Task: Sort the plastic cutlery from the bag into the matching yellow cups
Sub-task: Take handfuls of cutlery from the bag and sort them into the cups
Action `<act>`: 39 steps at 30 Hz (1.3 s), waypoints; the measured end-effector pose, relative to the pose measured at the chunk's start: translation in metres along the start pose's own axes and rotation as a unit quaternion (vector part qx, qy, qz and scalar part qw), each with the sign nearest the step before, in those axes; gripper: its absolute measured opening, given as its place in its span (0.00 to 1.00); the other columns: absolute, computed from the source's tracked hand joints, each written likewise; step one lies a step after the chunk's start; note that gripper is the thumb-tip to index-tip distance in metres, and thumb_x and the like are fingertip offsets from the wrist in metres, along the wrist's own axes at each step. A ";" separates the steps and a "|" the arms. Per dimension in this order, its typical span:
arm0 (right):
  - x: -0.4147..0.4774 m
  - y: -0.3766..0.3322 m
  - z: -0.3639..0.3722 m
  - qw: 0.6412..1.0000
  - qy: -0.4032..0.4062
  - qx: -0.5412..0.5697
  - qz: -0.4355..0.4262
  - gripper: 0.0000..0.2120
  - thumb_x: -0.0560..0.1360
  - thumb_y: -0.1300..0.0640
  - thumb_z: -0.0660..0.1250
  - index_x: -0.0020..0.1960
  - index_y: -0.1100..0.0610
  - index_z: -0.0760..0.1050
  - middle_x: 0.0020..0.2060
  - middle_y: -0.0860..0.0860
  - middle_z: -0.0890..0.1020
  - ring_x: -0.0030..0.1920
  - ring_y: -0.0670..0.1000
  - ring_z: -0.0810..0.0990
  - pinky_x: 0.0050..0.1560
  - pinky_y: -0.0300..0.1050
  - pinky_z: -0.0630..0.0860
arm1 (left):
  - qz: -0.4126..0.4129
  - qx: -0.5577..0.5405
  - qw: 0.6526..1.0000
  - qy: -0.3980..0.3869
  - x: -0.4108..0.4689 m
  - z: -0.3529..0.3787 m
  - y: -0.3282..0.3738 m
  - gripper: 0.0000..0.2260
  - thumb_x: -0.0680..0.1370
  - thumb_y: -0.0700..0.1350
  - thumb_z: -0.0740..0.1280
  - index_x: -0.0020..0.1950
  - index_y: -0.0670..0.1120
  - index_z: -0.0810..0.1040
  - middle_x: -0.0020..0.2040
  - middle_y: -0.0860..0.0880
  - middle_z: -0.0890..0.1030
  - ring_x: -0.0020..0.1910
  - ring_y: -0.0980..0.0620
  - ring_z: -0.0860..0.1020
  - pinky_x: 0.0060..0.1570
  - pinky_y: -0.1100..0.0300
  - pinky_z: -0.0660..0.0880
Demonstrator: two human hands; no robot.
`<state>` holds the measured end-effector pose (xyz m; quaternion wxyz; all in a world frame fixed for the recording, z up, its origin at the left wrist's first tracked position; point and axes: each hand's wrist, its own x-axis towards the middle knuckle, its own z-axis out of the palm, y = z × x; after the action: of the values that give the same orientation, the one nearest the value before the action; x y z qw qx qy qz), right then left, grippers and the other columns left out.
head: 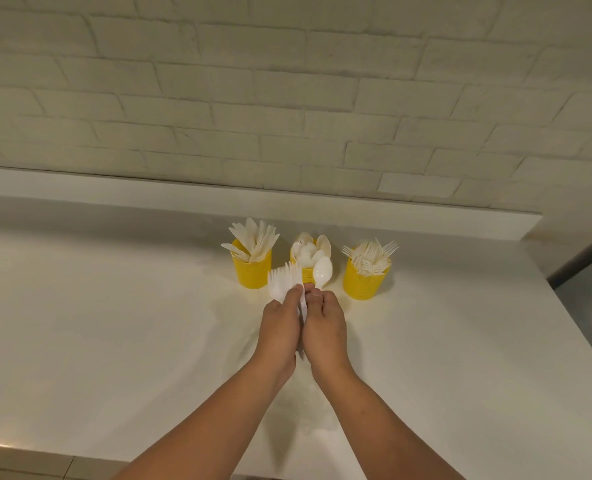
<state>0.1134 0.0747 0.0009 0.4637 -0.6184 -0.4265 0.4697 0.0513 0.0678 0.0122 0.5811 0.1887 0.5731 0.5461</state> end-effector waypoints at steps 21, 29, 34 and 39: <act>0.008 -0.006 -0.048 0.986 -0.093 0.140 -0.007 0.10 0.80 0.56 0.70 0.42 0.57 0.85 0.41 0.52 0.86 0.36 0.53 0.77 0.38 0.47 0.76 | 0.086 0.203 0.965 -0.145 -0.011 -0.031 0.019 0.10 0.78 0.42 0.75 0.47 0.36 0.79 0.32 0.54 0.77 0.25 0.54 0.62 0.28 0.60 0.60; 0.022 -0.018 -0.059 0.972 -0.175 0.154 0.018 0.11 0.78 0.59 0.73 0.38 0.60 0.81 0.37 0.59 0.79 0.37 0.56 0.77 0.36 0.45 0.77 | 0.108 0.186 0.969 -0.125 -0.009 -0.031 0.020 0.20 0.74 0.40 0.78 0.29 0.49 0.72 0.39 0.45 0.83 0.27 0.58 0.73 0.29 0.68 0.67; 0.032 -0.027 -0.066 0.961 -0.210 0.174 0.047 0.06 0.77 0.61 0.74 0.45 0.64 0.80 0.39 0.61 0.77 0.36 0.54 0.78 0.38 0.45 0.79 | 0.085 0.171 0.975 -0.118 -0.005 -0.033 0.024 0.23 0.73 0.41 0.80 0.30 0.48 0.66 0.42 0.45 0.88 0.30 0.54 0.74 0.29 0.63 0.65; 0.042 -0.031 -0.069 0.951 -0.232 0.191 0.072 0.10 0.77 0.63 0.72 0.57 0.67 0.80 0.43 0.61 0.81 0.37 0.53 0.79 0.40 0.46 0.80 | 0.066 0.155 0.978 -0.122 0.000 -0.033 0.028 0.25 0.72 0.40 0.80 0.30 0.49 0.64 0.45 0.41 0.88 0.28 0.56 0.70 0.33 0.57 0.61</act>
<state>0.1864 0.1100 0.0321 0.4267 -0.4212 -0.3787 0.7050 0.0113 0.0640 0.0266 0.5726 0.3791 0.5621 0.4609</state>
